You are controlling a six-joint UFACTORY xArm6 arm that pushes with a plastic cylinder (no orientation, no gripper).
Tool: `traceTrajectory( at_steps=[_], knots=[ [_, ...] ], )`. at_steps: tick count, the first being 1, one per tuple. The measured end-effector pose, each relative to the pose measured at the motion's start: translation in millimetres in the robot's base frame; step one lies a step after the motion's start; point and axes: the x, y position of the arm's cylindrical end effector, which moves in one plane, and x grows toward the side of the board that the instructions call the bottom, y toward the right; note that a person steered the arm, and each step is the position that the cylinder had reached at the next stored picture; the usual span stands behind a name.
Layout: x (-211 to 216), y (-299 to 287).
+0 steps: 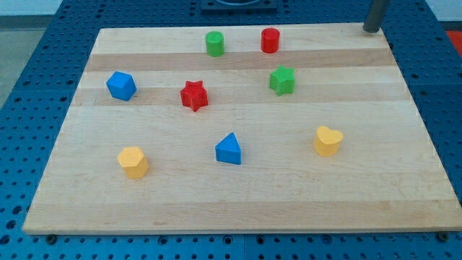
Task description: Move the green star to the center
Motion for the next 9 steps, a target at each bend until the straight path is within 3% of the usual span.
traceTrajectory(
  at_steps=[8, 9],
  knots=[
    [0.3, -5.0],
    [0.4, -33.5]
  ],
)
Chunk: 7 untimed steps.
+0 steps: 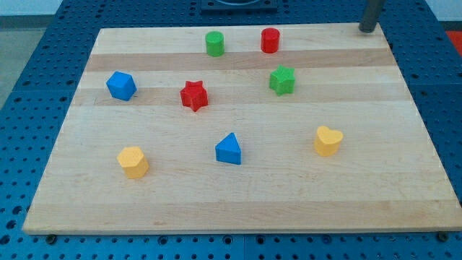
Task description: Move the green star to the center
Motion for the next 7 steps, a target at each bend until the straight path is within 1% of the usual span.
traceTrajectory(
  at_steps=[1, 3, 4, 5, 6, 7],
  knots=[
    [1.8, -82.2],
    [6.3, -107.0],
    [39.6, -135.3],
    [53.5, -142.0],
    [58.4, -142.0],
    [91.8, -142.8]
  ],
)
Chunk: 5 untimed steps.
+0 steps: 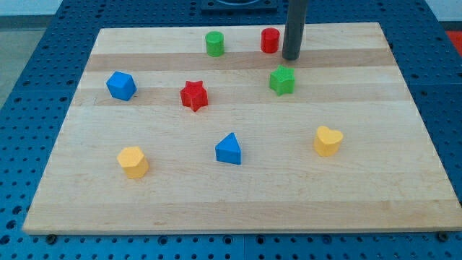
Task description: Move the green star to the center
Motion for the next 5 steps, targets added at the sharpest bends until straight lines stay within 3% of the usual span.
traceTrajectory(
  at_steps=[2, 5],
  knots=[
    [84.8, -0.2],
    [150.6, 5.8]
  ],
)
